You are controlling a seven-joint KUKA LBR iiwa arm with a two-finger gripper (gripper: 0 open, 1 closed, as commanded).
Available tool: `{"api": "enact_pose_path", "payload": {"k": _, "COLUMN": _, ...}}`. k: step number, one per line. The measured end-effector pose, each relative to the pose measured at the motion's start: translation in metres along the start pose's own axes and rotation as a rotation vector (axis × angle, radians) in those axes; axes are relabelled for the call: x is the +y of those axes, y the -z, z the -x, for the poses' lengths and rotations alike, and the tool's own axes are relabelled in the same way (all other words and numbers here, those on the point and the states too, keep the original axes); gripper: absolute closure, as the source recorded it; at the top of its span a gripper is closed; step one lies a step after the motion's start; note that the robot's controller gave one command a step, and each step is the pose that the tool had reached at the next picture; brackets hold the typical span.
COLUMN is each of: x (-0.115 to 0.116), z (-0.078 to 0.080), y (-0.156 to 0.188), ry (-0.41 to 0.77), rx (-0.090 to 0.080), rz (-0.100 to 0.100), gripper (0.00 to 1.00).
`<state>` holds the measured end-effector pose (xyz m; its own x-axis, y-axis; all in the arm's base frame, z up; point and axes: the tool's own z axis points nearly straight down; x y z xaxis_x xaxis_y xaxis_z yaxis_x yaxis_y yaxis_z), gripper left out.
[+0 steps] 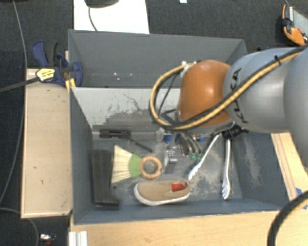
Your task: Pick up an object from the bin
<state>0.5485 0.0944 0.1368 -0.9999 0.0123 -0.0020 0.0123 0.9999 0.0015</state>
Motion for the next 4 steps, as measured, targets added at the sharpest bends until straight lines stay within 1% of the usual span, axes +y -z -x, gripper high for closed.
{"api": "enact_pose_path", "payload": {"k": 1, "x": 0.000, "z": 0.000, "y": 0.000, "ry": 0.000, "rx": 0.000, "rz": 0.000, "gripper": 0.00}}
{"api": "enact_pose_path", "payload": {"k": 2, "x": -0.003, "z": -0.002, "y": -0.068, "ry": -0.005, "rx": 0.000, "rz": 0.001, "gripper": 0.00}}
{"api": "enact_pose_path", "payload": {"k": 3, "x": 0.023, "z": -0.027, "y": -0.066, "ry": 0.089, "rx": -0.016, "rz": 0.003, "gripper": 1.00}}
{"api": "enact_pose_path", "payload": {"k": 4, "x": 0.023, "z": -0.027, "y": -0.066, "ry": 0.087, "rx": -0.016, "rz": 0.003, "gripper": 1.00}}
